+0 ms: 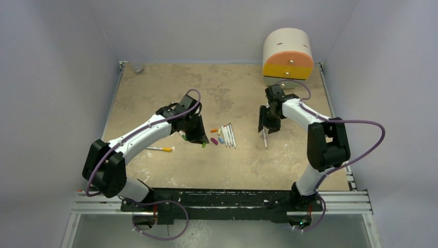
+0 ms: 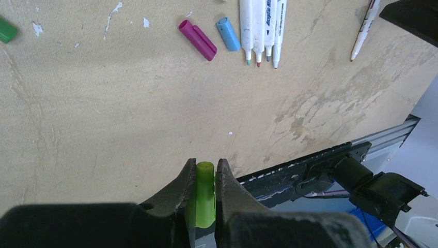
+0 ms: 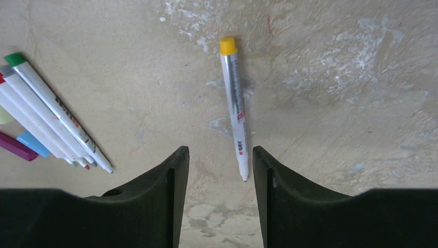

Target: Open the pen caps

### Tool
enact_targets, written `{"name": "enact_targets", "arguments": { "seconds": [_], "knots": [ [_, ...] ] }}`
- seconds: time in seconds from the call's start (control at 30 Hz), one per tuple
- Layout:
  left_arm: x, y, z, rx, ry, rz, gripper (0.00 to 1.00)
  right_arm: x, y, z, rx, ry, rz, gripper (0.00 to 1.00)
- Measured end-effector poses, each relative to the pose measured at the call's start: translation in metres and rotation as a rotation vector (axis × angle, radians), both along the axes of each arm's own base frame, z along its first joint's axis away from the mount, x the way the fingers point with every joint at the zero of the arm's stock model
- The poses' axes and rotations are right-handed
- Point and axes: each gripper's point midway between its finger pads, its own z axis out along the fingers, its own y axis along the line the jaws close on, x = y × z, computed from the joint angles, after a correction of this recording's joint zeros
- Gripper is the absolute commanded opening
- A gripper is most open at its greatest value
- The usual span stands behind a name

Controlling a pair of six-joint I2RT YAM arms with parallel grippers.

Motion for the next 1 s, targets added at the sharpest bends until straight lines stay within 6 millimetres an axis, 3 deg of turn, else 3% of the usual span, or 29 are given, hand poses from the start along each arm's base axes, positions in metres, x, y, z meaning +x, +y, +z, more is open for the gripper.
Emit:
{"name": "enact_targets", "arguments": {
  "seconds": [0.43,0.73,1.0],
  "knots": [
    [0.000,0.003,-0.001,0.016,-0.001,0.008,0.00,-0.013,0.004,-0.017,0.036,0.033,0.012,0.51],
    [0.003,0.001,0.005,0.011,-0.011,0.009,0.00,-0.007,0.003,-0.009,0.028,0.017,0.007,0.53],
    [0.009,-0.002,0.017,0.000,-0.037,0.005,0.00,0.004,-0.024,0.000,-0.009,-0.011,-0.070,0.53]
  ]
}}
